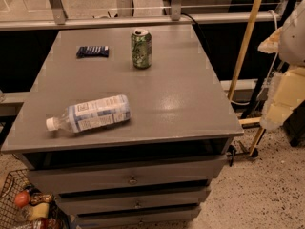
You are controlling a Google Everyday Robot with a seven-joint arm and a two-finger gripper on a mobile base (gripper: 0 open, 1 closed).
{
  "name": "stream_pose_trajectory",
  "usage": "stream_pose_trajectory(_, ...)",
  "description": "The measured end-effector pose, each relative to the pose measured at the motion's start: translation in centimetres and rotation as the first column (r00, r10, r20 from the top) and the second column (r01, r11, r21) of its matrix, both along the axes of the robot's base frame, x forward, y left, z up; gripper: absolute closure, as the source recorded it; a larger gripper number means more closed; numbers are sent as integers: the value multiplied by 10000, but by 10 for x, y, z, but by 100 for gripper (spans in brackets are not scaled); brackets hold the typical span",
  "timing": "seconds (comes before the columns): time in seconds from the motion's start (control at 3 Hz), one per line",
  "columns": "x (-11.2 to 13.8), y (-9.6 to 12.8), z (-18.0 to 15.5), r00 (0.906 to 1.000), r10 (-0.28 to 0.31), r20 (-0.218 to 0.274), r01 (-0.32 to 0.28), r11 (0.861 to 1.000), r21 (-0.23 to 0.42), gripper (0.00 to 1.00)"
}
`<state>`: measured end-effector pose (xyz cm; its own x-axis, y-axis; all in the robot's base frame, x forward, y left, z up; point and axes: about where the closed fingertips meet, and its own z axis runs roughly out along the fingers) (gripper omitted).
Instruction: Place blue plastic bottle upright
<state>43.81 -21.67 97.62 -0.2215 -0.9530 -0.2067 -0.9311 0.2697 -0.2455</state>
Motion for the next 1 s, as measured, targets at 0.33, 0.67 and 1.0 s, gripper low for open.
stream_pose_trajectory(0.33,0,0,0,10000,2,2,-2,10000,0,0)
stream_pose_trajectory(0.67,24,38,-4,9954,960,-1,-960,9951,-226,0)
stream_pose_trajectory(1.0,60,109,-12,9657,2595,-114,-2597,9649,-391,0)
